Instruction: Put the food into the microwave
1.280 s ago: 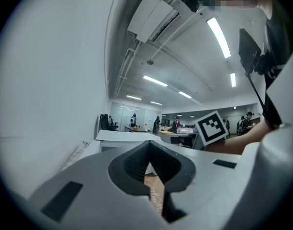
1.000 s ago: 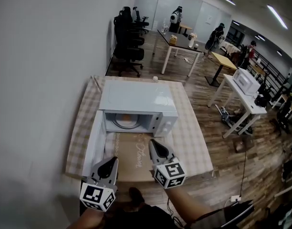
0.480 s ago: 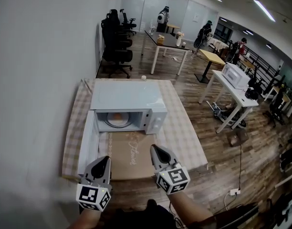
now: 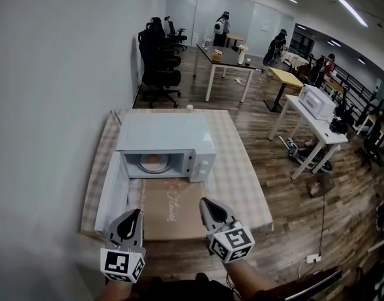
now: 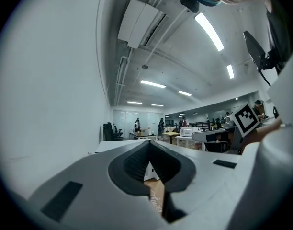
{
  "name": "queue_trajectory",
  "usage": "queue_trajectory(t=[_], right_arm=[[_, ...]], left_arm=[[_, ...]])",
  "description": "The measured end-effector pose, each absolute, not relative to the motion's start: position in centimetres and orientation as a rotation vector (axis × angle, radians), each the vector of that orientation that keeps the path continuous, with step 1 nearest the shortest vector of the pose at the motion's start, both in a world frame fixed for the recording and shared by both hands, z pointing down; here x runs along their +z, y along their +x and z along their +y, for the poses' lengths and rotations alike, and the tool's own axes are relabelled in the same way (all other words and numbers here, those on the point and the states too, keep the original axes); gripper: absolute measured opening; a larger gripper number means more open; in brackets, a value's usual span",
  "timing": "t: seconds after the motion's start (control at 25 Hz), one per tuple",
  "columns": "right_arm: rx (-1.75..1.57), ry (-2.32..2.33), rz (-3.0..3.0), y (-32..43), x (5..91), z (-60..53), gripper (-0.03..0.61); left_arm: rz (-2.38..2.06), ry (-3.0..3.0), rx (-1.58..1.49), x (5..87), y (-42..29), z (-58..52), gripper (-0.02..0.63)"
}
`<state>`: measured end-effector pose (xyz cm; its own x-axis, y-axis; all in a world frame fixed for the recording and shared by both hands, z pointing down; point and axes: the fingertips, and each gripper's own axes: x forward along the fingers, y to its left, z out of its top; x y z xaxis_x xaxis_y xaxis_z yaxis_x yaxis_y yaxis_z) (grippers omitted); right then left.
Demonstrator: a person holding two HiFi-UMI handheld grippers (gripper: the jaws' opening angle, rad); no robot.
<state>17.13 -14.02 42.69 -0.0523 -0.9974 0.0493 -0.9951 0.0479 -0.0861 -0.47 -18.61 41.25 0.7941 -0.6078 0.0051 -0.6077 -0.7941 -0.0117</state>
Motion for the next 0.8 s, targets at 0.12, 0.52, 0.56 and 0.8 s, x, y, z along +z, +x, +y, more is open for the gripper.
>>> queue_trajectory(t=[0.12,0.52,0.56,0.8], right_arm=[[-0.155,-2.131,2.271,17.8,42.8,-13.2,0.009],[-0.192,-2.088,2.282,19.1,43.4,-11.3,0.008],[-0.197,-2.084,2.285,19.1,43.6,-11.2,0.009],[-0.184,-2.081,2.309,19.8,43.0,-10.4,0.009]], left_arm=[[1.009,-2.953,-0.012,41.1,0.7,-17.8,0.008],[1.033,-3.001,0.011,41.1,2.9,-16.2,0.008],[1.03,-3.003,0.011,41.1,3.1,-16.0,0.008],[1.086,-3.015,-0.01,41.1,3.7,-15.2,0.008]])
